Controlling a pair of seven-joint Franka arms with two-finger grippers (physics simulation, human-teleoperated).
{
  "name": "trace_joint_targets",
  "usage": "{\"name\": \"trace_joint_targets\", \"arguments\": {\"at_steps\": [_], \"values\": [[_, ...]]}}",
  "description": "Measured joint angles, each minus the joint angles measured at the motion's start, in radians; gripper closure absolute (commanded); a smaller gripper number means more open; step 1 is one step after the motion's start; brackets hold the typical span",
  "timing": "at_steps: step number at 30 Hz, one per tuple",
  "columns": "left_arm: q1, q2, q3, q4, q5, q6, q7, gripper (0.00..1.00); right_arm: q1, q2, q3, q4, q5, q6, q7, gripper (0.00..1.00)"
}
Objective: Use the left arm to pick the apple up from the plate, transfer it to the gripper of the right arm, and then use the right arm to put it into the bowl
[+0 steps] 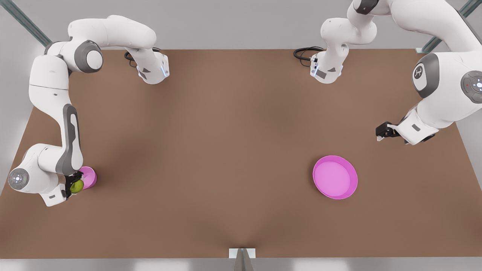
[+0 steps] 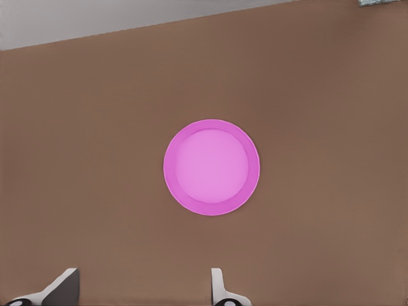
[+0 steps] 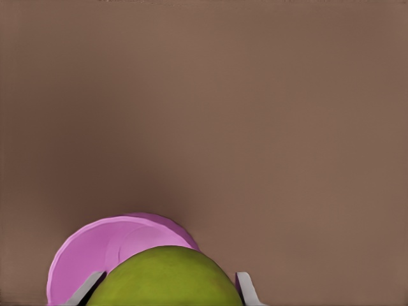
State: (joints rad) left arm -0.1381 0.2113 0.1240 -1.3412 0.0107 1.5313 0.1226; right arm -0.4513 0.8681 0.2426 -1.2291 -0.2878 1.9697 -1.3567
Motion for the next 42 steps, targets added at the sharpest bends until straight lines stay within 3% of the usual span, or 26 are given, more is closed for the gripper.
{"name": "trace_joint_targets", "arguments": {"at_steps": [11, 12, 13, 22, 24, 26, 28, 29, 30, 32, 33, 35, 36, 42], "values": [[0.000, 0.000, 0.000, 0.000, -0.004, 0.000, -0.083, 0.00, -0.010, -0.003, -0.001, 0.000, 0.000, -0.040, -0.150, 0.30], [0.000, 0.000, 0.000, 0.000, -0.005, 0.000, -0.089, 0.00, -0.010, -0.003, -0.001, 0.000, 0.000, -0.045, -0.162, 0.26], [0.000, 0.000, 0.000, 0.000, -0.005, 0.000, -0.094, 0.00, -0.010, -0.003, -0.001, 0.000, 0.000, -0.049, -0.173, 0.00], [0.000, 0.000, 0.000, 0.000, -0.005, 0.000, -0.129, 0.00, -0.012, -0.006, 0.003, 0.014, 0.020, -0.067, -0.248, 0.00], [0.000, 0.000, 0.000, 0.000, -0.005, 0.000, -0.134, 0.00, -0.006, -0.017, 0.063, 0.063, 0.033, -0.068, -0.253, 0.00], [0.001, 0.000, 0.000, 0.000, -0.004, 0.000, -0.139, 0.00, 0.045, -0.115, 0.124, 0.090, 0.034, -0.074, -0.223, 0.00], [0.003, 0.005, 0.000, 0.000, -0.001, 0.000, -0.142, 0.00, 0.173, -0.314, 0.136, 0.071, 0.011, -0.120, -0.127, 0.00], [0.003, 0.009, 0.000, 0.000, 0.000, 0.000, -0.144, 0.00, 0.247, -0.474, 0.068, -0.026, 0.044, -0.149, -0.057, 0.00], [0.002, 0.012, 0.000, 0.000, 0.001, 0.000, -0.145, 0.00, 0.345, -0.589, -0.058, -0.094, 0.093, -0.184, 0.011, 0.00], [0.001, 0.013, 0.000, 0.001, 0.002, 0.000, -0.146, 0.00, 0.407, -0.662, -0.145, -0.143, 0.160, -0.249, 0.145, 0.00], [0.001, 0.014, 0.000, 0.001, 0.002, 0.000, -0.146, 0.00, 0.414, -0.638, -0.152, -0.118, 0.181, -0.280, 0.210, 0.00], [0.000, 0.014, 0.000, 0.001, 0.002, 0.000, -0.146, 0.00, 0.421, -0.415, -0.129, 0.260, 0.197, -0.404, 0.334, 0.02], [0.000, 0.014, 0.000, 0.001, 0.002, 0.000, -0.146, 0.00, 0.423, -0.382, -0.118, 0.320, 0.198, -0.452, 0.391, 0.03], [-0.010, 0.014, -0.002, 0.002, 0.004, -0.002, -0.147, 0.00, 0.424, -0.538, -0.116, 0.073, 0.202, -0.507, 0.675, 0.00]]}}
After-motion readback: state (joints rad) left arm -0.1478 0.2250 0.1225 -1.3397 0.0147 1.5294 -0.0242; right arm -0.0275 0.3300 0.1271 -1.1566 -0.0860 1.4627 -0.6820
